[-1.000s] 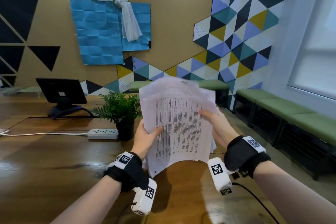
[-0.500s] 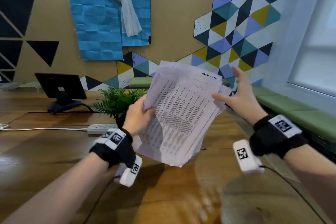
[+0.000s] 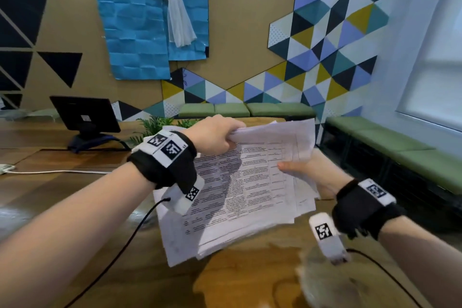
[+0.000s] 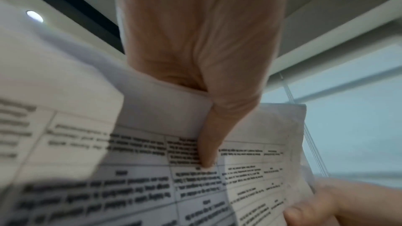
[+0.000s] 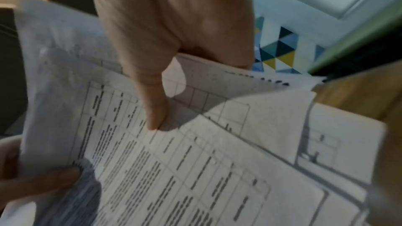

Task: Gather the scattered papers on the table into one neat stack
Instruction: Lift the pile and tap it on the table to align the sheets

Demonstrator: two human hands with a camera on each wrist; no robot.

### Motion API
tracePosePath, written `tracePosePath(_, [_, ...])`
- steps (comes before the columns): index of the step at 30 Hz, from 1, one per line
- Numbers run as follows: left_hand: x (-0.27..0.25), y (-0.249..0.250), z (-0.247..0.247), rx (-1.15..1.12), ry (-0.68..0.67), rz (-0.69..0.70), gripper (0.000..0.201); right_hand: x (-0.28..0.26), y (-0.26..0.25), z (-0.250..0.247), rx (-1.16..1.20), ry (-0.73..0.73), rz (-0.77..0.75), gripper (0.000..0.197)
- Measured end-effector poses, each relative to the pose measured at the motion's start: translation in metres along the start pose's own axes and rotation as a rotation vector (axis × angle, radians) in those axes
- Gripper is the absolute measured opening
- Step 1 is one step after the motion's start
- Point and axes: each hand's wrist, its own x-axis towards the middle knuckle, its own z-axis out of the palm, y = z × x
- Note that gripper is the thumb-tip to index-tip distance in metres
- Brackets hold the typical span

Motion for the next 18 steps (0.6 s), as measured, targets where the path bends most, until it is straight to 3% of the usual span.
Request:
tracePosePath(3, [-0.003,0.003,0.000,0.129,-0.005,-0.046,0.012,-0.007,0.020,0.005,0.062,0.088,-0.011,0.034])
tracePosePath(6, [-0.011,-0.024,-0.006,0.176,0.060,-0.205,0.032,-0.018,0.034,-0.009,0.136,0.133,0.009,0.034])
tracePosePath(8, [-0.021,-0.043,-0.004,-0.105,0.199,-0.333,0.046,-0.023,0.042,-0.019,0.178,0.153,0.005,0.048])
tracePosePath(11, [-0.035,-0.053,0.021,-0.898,0.263,-0.355,0.044,-0.025,0.049,-0.026,0.270,0.195,-0.003,0.082])
tracePosePath(13, [-0.039,-0.049,0.046,-1.268,0.214,-0.377,0.041,-0.024,0.049,-0.024,0.314,0.225,-0.031,0.072])
tracePosePath(14, [-0.039,-0.046,0.057,-1.312,0.239,-0.381,0.037,-0.024,0.048,-0.022,0.334,0.246,-0.047,0.060])
tracePosePath(16, [-0.039,-0.040,0.077,-1.242,0.413,-0.399,0.028,-0.026,0.049,-0.016,0.354,0.276,-0.073,0.046])
tracePosePath(18, [-0.041,-0.032,0.097,-1.163,0.573,-0.448,0.021,-0.028,0.055,-0.009,0.357,0.242,-0.084,0.051])
